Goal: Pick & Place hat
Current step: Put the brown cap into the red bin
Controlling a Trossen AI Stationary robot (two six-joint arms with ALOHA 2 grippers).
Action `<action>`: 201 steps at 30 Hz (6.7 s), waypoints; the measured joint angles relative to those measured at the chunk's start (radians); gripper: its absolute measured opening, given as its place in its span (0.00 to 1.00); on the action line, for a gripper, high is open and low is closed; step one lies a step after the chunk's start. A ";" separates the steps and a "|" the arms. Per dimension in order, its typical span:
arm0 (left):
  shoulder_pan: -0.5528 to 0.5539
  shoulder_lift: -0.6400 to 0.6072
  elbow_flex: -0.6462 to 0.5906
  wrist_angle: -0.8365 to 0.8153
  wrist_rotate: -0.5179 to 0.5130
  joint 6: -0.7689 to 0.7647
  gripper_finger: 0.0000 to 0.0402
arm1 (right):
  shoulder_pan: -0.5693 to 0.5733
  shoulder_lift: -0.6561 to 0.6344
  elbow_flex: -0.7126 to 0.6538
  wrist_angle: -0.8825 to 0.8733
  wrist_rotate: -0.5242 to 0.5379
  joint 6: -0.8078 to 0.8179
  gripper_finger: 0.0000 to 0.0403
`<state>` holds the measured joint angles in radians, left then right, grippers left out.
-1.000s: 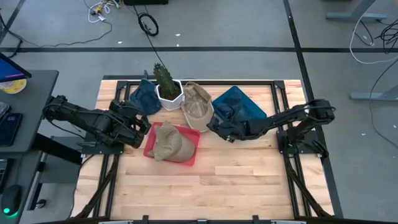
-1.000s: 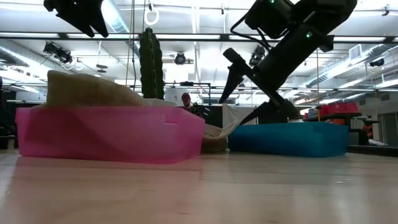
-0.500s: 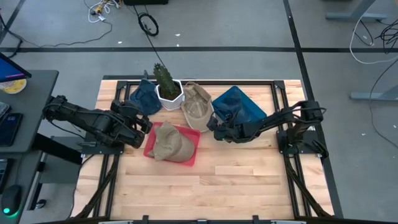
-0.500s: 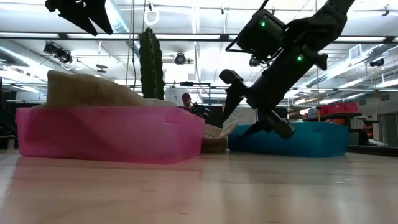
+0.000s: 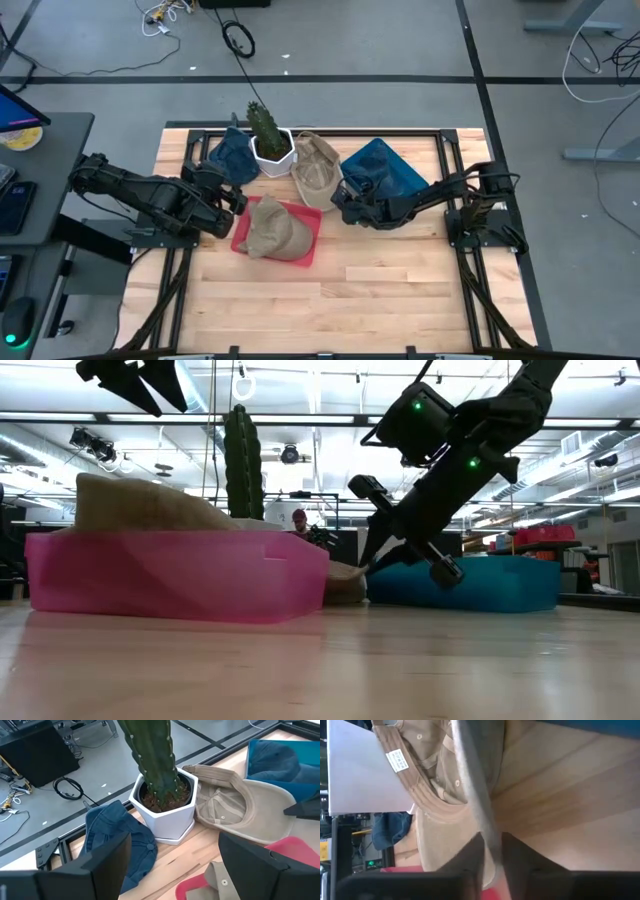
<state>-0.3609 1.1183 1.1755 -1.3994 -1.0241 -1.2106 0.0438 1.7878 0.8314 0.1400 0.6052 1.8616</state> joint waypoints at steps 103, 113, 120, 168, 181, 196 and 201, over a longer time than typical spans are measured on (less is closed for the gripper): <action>0.000 -0.012 0.464 0.797 0.433 0.699 0.75 | -0.050 -0.761 0.000 0.187 -0.570 -1.765 0.02; 0.097 0.085 0.464 0.796 0.569 0.652 0.75 | -0.050 -0.760 0.000 0.187 -0.570 -1.765 0.02; 0.228 0.149 0.463 0.798 0.523 0.600 0.75 | -0.046 -0.760 0.000 0.188 -0.565 -1.767 0.02; 0.266 -0.013 0.463 0.729 0.548 0.356 0.75 | -0.047 -0.806 0.000 0.173 -0.439 -1.979 0.02; 0.311 -0.005 0.463 0.712 0.547 0.201 0.75 | -0.017 -0.806 0.024 0.183 -0.340 -2.338 0.02; 0.417 0.031 0.463 0.769 0.600 -0.162 0.75 | 0.082 -0.769 0.100 0.119 0.015 -2.987 0.02; 0.443 0.057 0.463 0.763 0.679 -0.227 0.75 | 0.120 -0.725 0.099 0.219 0.033 -3.133 0.02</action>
<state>0.0819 1.1754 1.6381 -0.6369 -0.3449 -1.4371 0.1638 1.0628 0.9306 0.3585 0.6386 -1.2714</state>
